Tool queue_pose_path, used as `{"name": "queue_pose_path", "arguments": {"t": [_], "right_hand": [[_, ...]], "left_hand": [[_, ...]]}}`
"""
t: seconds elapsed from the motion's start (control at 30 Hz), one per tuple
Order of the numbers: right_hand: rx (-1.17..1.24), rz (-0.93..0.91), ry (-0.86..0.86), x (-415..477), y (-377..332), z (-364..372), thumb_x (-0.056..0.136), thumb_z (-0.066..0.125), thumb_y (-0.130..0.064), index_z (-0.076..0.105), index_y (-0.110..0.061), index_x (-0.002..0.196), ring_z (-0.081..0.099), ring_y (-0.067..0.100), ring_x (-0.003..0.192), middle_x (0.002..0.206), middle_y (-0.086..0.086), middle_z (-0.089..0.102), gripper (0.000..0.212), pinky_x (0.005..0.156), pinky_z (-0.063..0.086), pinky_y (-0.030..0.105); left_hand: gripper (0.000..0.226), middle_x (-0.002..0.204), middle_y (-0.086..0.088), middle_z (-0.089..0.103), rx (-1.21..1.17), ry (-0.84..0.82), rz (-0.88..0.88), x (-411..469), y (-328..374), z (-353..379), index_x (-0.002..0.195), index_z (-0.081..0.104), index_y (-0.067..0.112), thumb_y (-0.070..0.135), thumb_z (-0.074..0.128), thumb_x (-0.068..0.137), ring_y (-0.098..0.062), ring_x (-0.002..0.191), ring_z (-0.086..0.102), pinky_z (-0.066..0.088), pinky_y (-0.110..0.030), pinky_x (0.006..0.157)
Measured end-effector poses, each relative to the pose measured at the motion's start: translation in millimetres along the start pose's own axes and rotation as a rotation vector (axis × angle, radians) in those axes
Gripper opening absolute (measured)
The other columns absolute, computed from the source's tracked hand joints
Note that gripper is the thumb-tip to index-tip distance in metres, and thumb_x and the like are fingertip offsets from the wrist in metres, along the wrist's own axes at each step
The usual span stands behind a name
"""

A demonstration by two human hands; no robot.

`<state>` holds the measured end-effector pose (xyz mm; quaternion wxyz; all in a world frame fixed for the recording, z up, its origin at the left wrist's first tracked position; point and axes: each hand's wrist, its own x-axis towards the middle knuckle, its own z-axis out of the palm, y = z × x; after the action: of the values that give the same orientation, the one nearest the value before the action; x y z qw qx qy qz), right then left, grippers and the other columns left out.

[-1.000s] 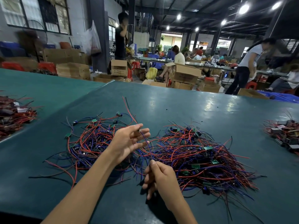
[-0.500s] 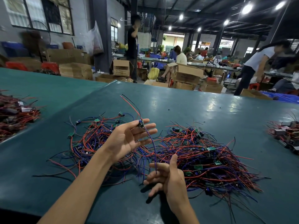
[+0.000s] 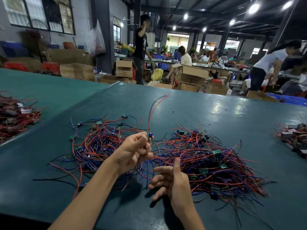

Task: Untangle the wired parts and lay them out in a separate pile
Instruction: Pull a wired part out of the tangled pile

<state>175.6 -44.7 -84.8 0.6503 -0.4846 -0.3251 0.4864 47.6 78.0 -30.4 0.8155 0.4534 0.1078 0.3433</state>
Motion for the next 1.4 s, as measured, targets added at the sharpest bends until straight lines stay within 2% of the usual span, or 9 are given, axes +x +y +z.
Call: {"name": "queue_pose_path", "arguments": {"t": [0.17,0.27,0.43,0.53,0.67,0.83,1.0,1.2,1.4], "right_hand": [[0.018,0.011,0.006,2,1,-1,0.079,0.045,-0.073,0.073,0.006,0.086,0.068,0.039,0.057,0.07,0.031,0.064,0.084,0.039,0.054,0.037],[0.02,0.018,0.012,2,2,-1,0.078,0.048,-0.074,0.072,0.008,0.088,0.068,0.04,0.058,0.071,0.031,0.064,0.085,0.039,0.054,0.037],[0.04,0.021,0.018,2,2,-1,0.079,0.05,-0.072,0.068,0.011,0.094,0.067,0.04,0.056,0.069,0.03,0.063,0.086,0.039,0.054,0.038],[0.037,0.007,0.021,-1,0,1,0.085,0.051,-0.063,0.068,0.01,0.097,0.068,0.039,0.057,0.069,0.028,0.063,0.075,0.039,0.054,0.038],[0.094,-0.171,0.031,-10,-9,5,0.093,0.056,-0.038,0.077,-0.007,0.1,0.064,0.032,0.049,0.068,0.023,0.061,0.038,0.037,0.051,0.033],[0.155,-0.277,0.066,-19,-35,10,0.095,0.058,-0.03,0.076,-0.011,0.105,0.058,0.028,0.043,0.066,0.021,0.06,0.028,0.038,0.05,0.033],[0.132,-0.118,0.155,-2,-62,14,0.101,0.06,-0.022,0.069,-0.004,0.095,0.055,0.02,0.043,0.064,0.015,0.059,0.021,0.035,0.047,0.029],[0.132,-0.131,0.168,14,-78,8,0.097,0.066,-0.02,0.072,-0.003,0.099,0.047,0.012,0.043,0.06,0.002,0.053,0.018,0.034,0.037,0.022],[0.066,-0.147,0.216,17,-110,-40,0.098,0.063,-0.016,0.072,0.002,0.103,0.05,0.007,0.047,0.061,-0.001,0.055,0.021,0.037,0.041,0.019]], "left_hand": [[0.06,0.058,-0.014,0.063,0.27,0.12,0.127,0,-8,5,0.086,0.055,0.004,0.027,0.098,0.051,-0.011,0.033,0.047,0.042,-0.02,0.038],[0.045,0.065,-0.02,0.069,0.539,0.208,0.192,-1,-8,9,0.091,0.061,0.001,0.018,0.09,0.06,-0.016,0.036,0.053,0.047,-0.024,0.04],[0.044,0.075,-0.032,0.068,0.612,0.203,0.211,-3,-6,10,0.095,0.061,-0.005,0.014,0.087,0.066,-0.026,0.05,0.066,0.056,-0.03,0.049],[0.04,0.077,-0.024,0.071,0.6,0.185,0.197,-4,-6,10,0.098,0.064,-0.004,0.012,0.086,0.07,-0.032,0.061,0.072,0.06,-0.033,0.057],[0.034,0.093,-0.025,0.074,0.446,0.119,0.163,-4,-9,9,0.107,0.065,-0.001,0.008,0.08,0.078,-0.032,0.076,0.076,0.061,-0.032,0.064],[0.02,0.09,-0.011,0.075,-0.014,0.18,-0.067,1,-6,10,0.098,0.077,0.002,0.011,0.071,0.082,-0.006,0.058,0.066,0.053,-0.017,0.05],[0.02,0.086,-0.014,0.074,-0.433,0.244,-0.294,1,-3,14,0.083,0.076,-0.005,-0.006,0.057,0.079,-0.005,0.043,0.057,0.046,-0.018,0.038],[0.02,0.078,-0.015,0.074,-0.346,0.156,-0.49,-1,-19,24,0.099,0.067,-0.003,0.002,0.062,0.08,-0.006,0.039,0.058,0.048,-0.02,0.035],[0.015,0.079,-0.005,0.072,0.111,-0.012,-0.502,2,-20,33,0.095,0.079,0.008,0.018,0.07,0.089,-0.001,0.047,0.056,0.045,-0.014,0.042]]}}
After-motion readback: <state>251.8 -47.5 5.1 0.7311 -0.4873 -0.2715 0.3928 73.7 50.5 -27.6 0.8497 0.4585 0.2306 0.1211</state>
